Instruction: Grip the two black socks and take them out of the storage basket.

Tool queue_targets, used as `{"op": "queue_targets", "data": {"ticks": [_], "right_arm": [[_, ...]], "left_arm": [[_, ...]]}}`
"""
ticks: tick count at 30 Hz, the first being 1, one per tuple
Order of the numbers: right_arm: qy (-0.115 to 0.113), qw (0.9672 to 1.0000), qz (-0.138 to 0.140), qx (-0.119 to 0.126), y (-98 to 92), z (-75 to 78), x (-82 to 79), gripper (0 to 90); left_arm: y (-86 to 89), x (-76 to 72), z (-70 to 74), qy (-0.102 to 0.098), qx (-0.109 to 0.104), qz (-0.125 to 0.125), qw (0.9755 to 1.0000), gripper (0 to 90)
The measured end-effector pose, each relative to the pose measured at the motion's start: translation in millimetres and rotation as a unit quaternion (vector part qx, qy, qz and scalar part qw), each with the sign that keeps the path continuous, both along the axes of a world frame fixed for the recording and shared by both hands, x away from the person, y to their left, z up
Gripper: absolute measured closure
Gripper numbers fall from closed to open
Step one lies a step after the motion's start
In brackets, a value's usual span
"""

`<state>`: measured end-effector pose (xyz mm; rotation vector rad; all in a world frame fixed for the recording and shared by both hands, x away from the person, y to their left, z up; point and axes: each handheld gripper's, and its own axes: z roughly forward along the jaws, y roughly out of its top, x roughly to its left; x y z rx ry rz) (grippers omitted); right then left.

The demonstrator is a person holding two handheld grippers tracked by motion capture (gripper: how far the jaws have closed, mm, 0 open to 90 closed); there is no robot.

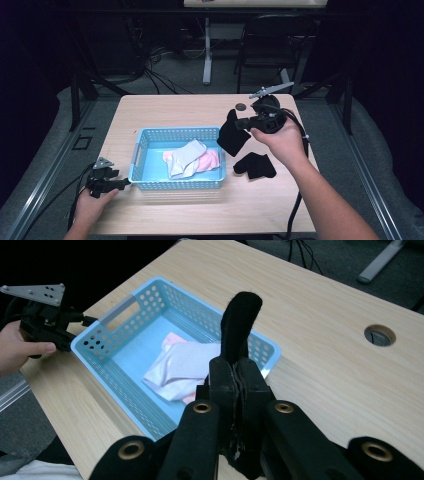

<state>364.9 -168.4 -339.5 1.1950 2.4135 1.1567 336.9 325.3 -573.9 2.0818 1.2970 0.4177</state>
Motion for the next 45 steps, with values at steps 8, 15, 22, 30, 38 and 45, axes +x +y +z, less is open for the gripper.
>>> {"op": "queue_targets", "data": {"ticks": [8, 15, 22, 30, 38, 45], "right_arm": [[0.012, 0.9996, -0.022, 0.016, -26.8, -28.2, -4.8, 87.6], [0.037, 0.9988, -0.030, 0.013, -34.9, -60.6, -1.0, 87.6], [0.071, 0.9954, -0.064, 0.013, -51.5, -102.4, 10.3, 87.6], [0.103, 0.9862, -0.129, 0.010, -86.7, -157.6, 21.7, 87.5], [0.113, 0.9808, -0.159, 0.015, -102.1, -183.9, 20.6, 84.5], [0.098, 0.9766, -0.191, 0.017, -110.0, -191.3, 13.1, 71.3]], "left_arm": [[-0.4, -0.2, -0.3, 0.001, 0.001, 0.000, 1.0000, 33.8], [-0.5, -0.1, -0.9, 0.002, 0.001, 0.001, 1.0000, 33.8], [-0.5, -0.5, -1.0, 0.002, 0.002, 0.001, 1.0000, 33.8], [-0.6, 0.0, -1.6, 0.003, 0.003, 0.000, 1.0000, 33.8], [-0.8, -0.1, -2.1, 0.004, 0.004, 0.000, 1.0000, 33.8], [-0.9, -0.3, -2.1, 0.005, 0.004, 0.000, 1.0000, 33.8]]}}
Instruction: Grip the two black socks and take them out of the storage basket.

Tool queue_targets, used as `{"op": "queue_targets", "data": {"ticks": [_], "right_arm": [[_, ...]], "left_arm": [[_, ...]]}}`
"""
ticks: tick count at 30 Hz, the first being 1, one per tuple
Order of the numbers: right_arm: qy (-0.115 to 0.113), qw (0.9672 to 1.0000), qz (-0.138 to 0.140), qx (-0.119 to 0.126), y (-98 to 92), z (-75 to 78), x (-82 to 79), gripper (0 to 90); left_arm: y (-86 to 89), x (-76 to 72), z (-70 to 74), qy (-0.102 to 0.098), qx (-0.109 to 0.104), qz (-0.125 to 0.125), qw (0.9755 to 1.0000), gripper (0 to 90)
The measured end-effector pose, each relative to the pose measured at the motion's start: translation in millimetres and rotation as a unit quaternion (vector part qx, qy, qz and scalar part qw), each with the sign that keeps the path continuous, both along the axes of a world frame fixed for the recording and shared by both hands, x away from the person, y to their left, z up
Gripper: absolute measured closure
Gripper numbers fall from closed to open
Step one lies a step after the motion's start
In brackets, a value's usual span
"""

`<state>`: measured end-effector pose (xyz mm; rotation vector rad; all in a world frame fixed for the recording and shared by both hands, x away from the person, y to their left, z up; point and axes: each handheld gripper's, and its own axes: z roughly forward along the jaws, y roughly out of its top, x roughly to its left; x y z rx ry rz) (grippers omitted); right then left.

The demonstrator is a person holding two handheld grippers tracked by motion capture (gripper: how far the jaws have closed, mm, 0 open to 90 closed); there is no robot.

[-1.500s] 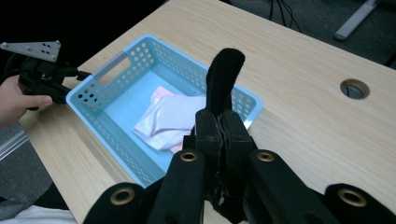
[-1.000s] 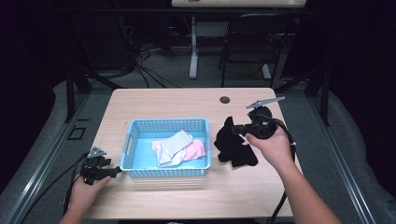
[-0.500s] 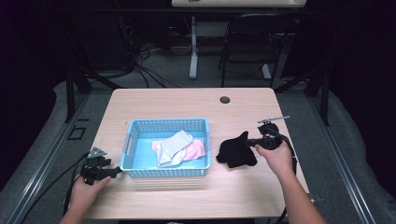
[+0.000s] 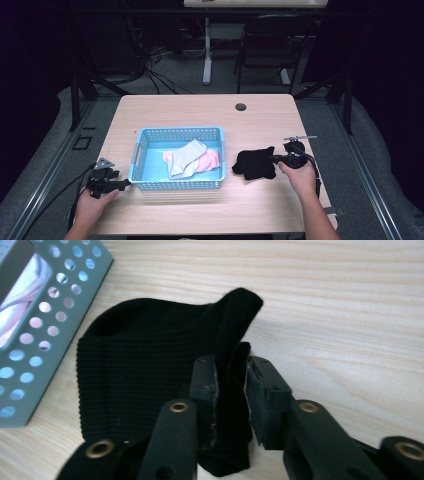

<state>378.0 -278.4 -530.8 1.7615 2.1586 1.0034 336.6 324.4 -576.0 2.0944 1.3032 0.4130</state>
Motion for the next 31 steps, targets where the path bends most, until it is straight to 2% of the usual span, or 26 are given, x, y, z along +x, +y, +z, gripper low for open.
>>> {"op": "queue_targets", "data": {"ticks": [1, 5, 6, 8, 16, 20, 23, 27, 31], "right_arm": [[-0.001, 1.0000, -0.007, 0.003, -0.9, -1.3, -2.0, 66.9], [-0.001, 1.0000, -0.007, -0.001, -0.3, -2.3, -4.5, 62.8], [-0.007, 0.9999, -0.007, -0.010, 1.3, -1.8, -6.4, 59.9], [-0.012, 0.9998, -0.010, -0.016, 1.8, -0.5, -7.8, 58.5], [-0.026, 0.9996, -0.009, -0.011, 6.5, 6.2, -15.5, 56.6], [-0.047, 0.9986, 0.005, -0.022, 18.0, 10.2, -23.2, 55.2], [-0.057, 0.9980, 0.021, -0.016, 27.9, 11.6, -29.3, 55.2], [-0.061, 0.9975, 0.034, -0.003, 36.1, 9.2, -33.7, 55.0], [-0.059, 0.9976, 0.036, 0.004, 44.2, -3.4, -38.1, 55.0]], "left_arm": [[0.0, 0.0, 0.0, 0.000, 0.000, 0.000, 1.0000, 33.8], [-0.1, 0.1, -0.2, 0.000, 0.001, 0.000, 1.0000, 33.8], [-0.3, 0.1, -0.4, 0.000, 0.001, 0.000, 1.0000, 33.8], [-0.3, 0.0, -0.5, 0.001, 0.001, 0.000, 1.0000, 33.8], [0.0, 0.1, -0.4, 0.000, 0.000, 0.001, 1.0000, 33.8], [0.2, 0.1, -0.3, -0.001, -0.001, 0.000, 1.0000, 33.8], [0.3, 0.2, -0.3, -0.001, -0.001, 0.001, 1.0000, 33.8], [0.1, 0.1, 0.2, -0.002, -0.002, 0.001, 1.0000, 33.8], [0.3, 0.0, 1.2, -0.004, -0.004, 0.001, 1.0000, 33.8]]}}
